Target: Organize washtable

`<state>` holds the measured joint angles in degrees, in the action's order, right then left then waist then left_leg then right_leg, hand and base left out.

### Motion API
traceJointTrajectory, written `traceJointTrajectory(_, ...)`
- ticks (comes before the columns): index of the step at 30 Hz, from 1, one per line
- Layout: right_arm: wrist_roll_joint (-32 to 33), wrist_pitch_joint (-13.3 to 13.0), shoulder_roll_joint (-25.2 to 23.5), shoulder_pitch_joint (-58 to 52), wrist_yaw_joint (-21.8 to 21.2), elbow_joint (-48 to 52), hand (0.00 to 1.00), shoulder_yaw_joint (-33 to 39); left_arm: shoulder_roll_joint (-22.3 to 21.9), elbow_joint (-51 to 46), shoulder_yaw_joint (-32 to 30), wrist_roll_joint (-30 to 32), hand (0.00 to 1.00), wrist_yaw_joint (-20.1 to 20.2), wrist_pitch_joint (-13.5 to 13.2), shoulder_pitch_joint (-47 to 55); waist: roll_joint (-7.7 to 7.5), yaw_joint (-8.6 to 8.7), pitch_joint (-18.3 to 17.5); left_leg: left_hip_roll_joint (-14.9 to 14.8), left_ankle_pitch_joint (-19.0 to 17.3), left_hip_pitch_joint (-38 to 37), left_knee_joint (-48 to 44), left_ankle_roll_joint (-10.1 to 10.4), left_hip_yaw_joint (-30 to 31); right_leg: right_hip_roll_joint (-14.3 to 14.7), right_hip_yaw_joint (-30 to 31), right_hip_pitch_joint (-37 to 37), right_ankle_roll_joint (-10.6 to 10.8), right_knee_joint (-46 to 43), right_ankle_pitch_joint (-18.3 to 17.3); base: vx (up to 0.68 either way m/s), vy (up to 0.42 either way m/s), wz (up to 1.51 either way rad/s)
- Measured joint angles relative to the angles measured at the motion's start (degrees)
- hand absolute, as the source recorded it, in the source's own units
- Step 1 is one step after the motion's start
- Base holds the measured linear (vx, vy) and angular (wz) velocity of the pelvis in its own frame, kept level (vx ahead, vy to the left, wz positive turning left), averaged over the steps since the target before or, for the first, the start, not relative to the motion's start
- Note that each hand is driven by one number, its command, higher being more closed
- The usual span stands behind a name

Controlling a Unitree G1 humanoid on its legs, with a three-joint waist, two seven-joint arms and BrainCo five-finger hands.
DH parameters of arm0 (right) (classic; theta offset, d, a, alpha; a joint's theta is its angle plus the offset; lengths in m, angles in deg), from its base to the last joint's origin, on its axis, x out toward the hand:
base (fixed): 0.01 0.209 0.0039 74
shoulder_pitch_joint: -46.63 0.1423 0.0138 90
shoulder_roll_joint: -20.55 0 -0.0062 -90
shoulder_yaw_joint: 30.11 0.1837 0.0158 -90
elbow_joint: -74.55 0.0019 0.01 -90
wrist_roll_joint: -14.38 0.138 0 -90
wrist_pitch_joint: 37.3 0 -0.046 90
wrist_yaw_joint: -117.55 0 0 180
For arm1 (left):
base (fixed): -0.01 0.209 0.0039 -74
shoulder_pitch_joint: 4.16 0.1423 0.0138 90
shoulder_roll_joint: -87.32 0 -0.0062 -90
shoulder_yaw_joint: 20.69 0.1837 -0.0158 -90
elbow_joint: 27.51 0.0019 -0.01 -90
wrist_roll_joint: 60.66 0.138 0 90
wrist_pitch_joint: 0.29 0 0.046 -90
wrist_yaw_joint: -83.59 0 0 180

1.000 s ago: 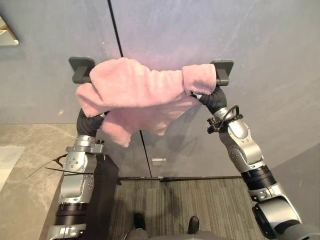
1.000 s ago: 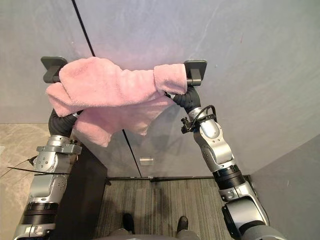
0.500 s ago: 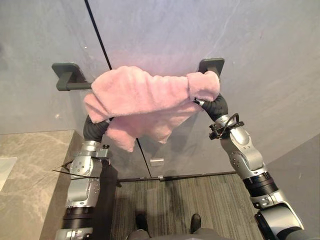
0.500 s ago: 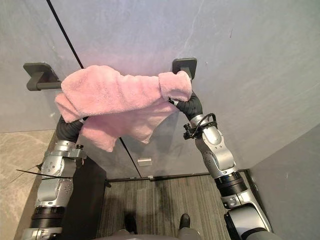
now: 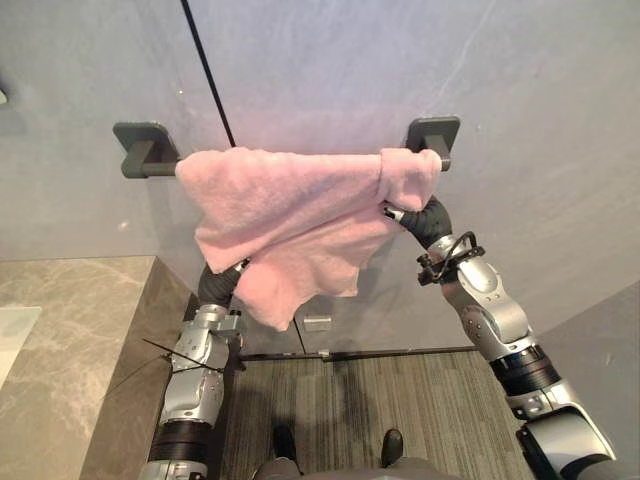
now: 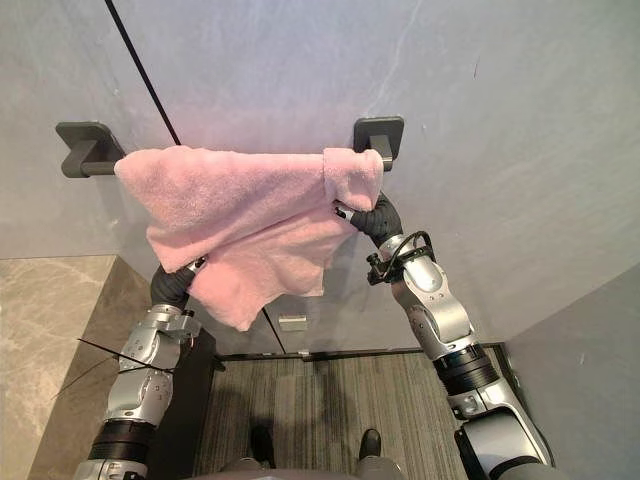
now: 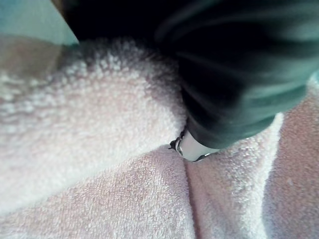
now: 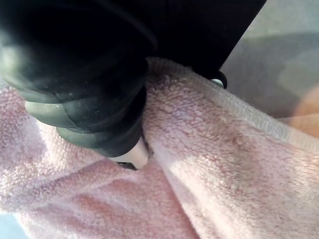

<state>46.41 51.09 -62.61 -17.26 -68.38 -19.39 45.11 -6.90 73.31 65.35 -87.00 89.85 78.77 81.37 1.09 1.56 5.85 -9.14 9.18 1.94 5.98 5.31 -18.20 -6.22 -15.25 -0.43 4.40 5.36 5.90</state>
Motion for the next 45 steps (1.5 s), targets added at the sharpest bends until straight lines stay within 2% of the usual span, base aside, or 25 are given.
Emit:
traceJointTrajectory(5, -0.9, 0.2, 0.2, 1.2, 0.0, -0.3, 1.0, -1.0, -0.2, 1.3, 0.0, 0.0, 1.0, -0.2, 0.0, 0.0, -0.26, 0.03, -0.1, 0.0, 0.0, 0.0, 0.0, 0.0, 0.0, 0.0, 0.0, 0.0, 0.0, 0.0, 0.0, 0.0, 0.0, 0.0)
traceJointTrajectory(8, -1.2, 0.3, 0.2, 1.8, 0.0, -0.8, 1.0, -1.8, -0.2, 2.3, 0.0, -0.1, 1.0, -0.5, -0.1, 0.0, -1.04, -0.29, -0.5, -0.1, 0.0, 0.0, 0.0, 0.0, 0.1, 0.1, 0.0, 0.0, 0.0, 0.1, 0.0, 0.0, 0.0, 0.0)
traceJointTrajectory(9, -1.2, 0.3, 0.2, 1.8, 0.0, -0.9, 1.0, -1.8, -0.2, 2.3, 0.0, -0.1, 0.0, -0.5, -0.1, 0.0, -1.22, -0.33, -0.6, -0.1, 0.0, 0.0, 0.0, 0.0, 0.1, 0.1, -0.1, 0.0, 0.0, 0.1, 0.0, 0.0, 0.0, 0.0)
traceJointTrajectory(10, -1.2, 0.3, 0.2, 1.8, 0.0, -1.1, 0.0, -1.8, -0.2, 2.5, 0.0, -0.1, 0.0, -0.8, -0.1, 0.0, -1.58, -0.38, -0.8, -0.1, 0.0, 0.1, 0.0, 0.0, 0.2, 0.1, -0.2, 0.0, 0.0, 0.1, 0.0, 0.01, -0.003, 0.03)
traceJointTrajectory(16, -1.2, 0.3, 0.4, 2.6, 0.0, -1.4, 0.0, -1.8, -0.1, 4.4, -0.8, -0.1, 0.0, -1.6, 0.3, 1.7, -1.91, -0.36, -0.9, -0.1, -0.2, 0.2, 0.0, 0.2, 0.3, 0.1, -0.3, 0.0, 0.0, 0.1, 0.0, 0.0, 0.0, 0.01)
traceJointTrajectory(22, -0.4, 0.3, 2.1, 2.9, 0.0, -1.4, 0.0, -1.5, 1.8, 4.4, -1.4, -0.2, 0.0, -1.4, 0.7, 2.6, -1.91, -0.47, -0.9, -0.1, -0.2, 0.3, 0.0, 0.3, 0.3, 0.1, -0.3, 0.0, -0.1, 0.2, 0.0, 0.0, 0.0, 0.0)
traceJointTrajectory(32, 3.0, -0.1, 5.1, 2.6, -0.3, -1.1, 0.0, 2.3, 12.2, 4.3, -6.8, -5.4, 0.0, 1.7, 1.6, 3.6, -1.91, -0.29, -0.9, -0.1, -0.2, 0.7, 0.0, 0.3, -0.1, 0.0, 0.1, 0.6, -0.4, 0.2, 0.3, 0.0, 0.0, -0.01)
traceJointTrajectory(36, 4.1, -0.7, 5.2, 0.8, -0.3, -0.8, 0.0, 6.0, 14.3, 4.3, -7.8, -7.0, 0.0, 2.7, 1.6, 3.6, -1.91, -0.36, -0.9, 0.0, -0.2, 0.7, 0.0, 0.2, 0.0, 0.0, 0.1, 0.6, -0.4, 0.2, 0.3, 0.0, 0.0, 0.0)
traceJointTrajectory(45, 5.7, -0.7, 7.6, -3.1, -0.2, -0.8, 0.0, 8.1, 19.3, 4.3, -7.8, -9.1, 0.0, 6.6, 1.9, 4.8, -1.89, -0.01, -1.0, 0.0, -0.2, 0.6, 0.0, 0.3, -0.1, 0.0, 0.2, 0.6, -0.3, 0.2, 0.5, 0.0, 0.0, 0.0)
